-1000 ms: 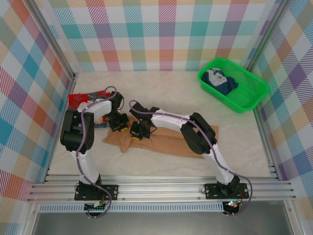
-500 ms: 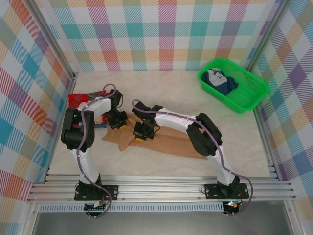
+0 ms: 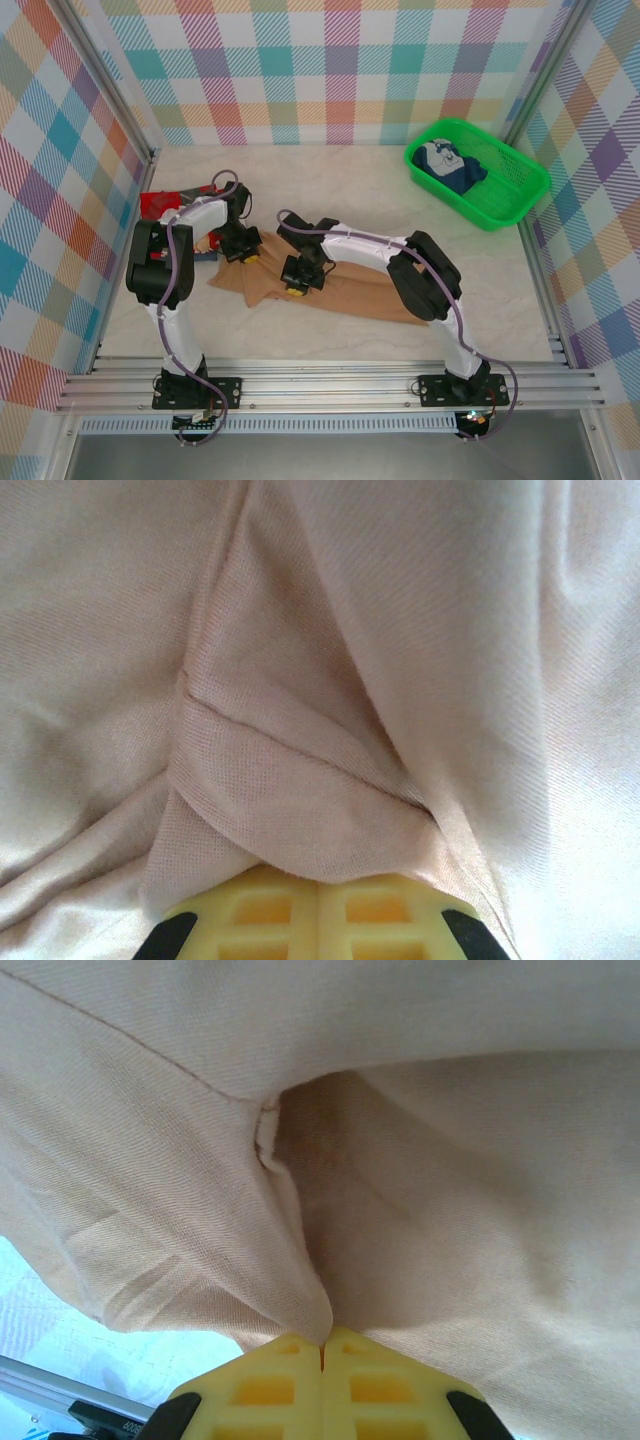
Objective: Fold and stack the t-shirts
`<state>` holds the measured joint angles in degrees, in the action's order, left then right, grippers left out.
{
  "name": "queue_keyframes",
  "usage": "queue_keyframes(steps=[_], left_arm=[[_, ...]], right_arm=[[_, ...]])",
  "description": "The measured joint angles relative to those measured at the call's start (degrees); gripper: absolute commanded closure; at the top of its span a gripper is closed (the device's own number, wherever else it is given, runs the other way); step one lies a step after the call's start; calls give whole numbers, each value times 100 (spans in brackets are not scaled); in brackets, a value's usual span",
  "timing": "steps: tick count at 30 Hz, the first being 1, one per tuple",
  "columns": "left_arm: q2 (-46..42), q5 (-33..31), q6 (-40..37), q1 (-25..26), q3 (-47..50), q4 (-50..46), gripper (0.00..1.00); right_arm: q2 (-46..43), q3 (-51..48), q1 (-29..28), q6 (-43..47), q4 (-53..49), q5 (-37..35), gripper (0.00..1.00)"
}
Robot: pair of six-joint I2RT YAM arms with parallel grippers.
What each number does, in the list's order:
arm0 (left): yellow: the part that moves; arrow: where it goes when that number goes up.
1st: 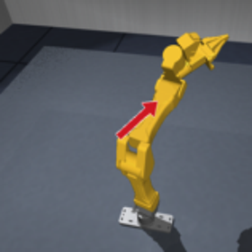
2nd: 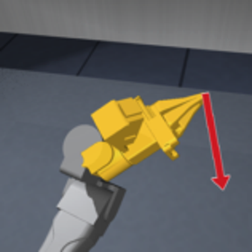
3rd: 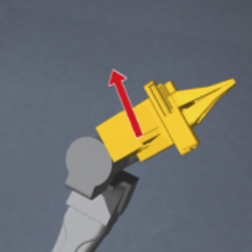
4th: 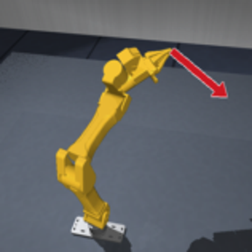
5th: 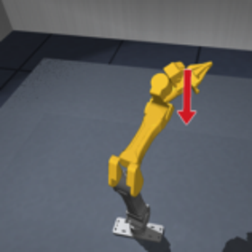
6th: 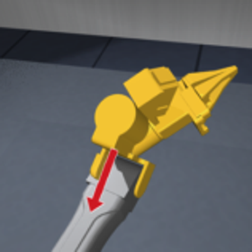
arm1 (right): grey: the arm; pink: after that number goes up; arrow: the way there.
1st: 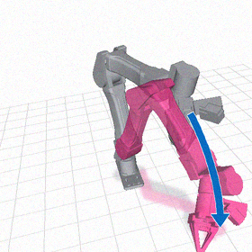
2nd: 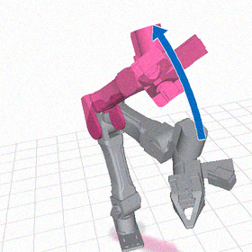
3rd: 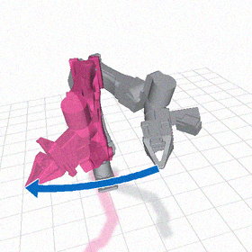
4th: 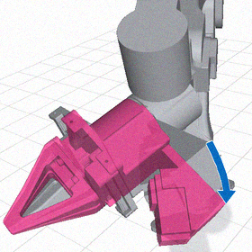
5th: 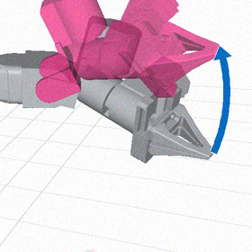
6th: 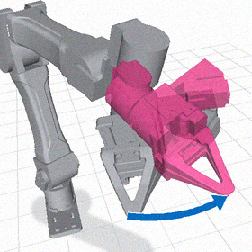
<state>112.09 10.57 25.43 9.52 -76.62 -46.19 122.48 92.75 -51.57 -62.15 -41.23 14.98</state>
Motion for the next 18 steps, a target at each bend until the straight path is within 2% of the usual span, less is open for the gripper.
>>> queue_keyframes(steps=[13, 16, 18], left_arm=[[109, -234, -258, 0, -229, -109, 96], [109, -297, -284, 0, -275, -170, 88], [109, -337, -295, 2, -295, -170, 76]], right_arm=[[-28, 9, 138, 313, -258, 76, 100], [-28, 127, 164, 463, -391, 144, 99], [-28, 166, 173, 531, -398, 258, 95]])
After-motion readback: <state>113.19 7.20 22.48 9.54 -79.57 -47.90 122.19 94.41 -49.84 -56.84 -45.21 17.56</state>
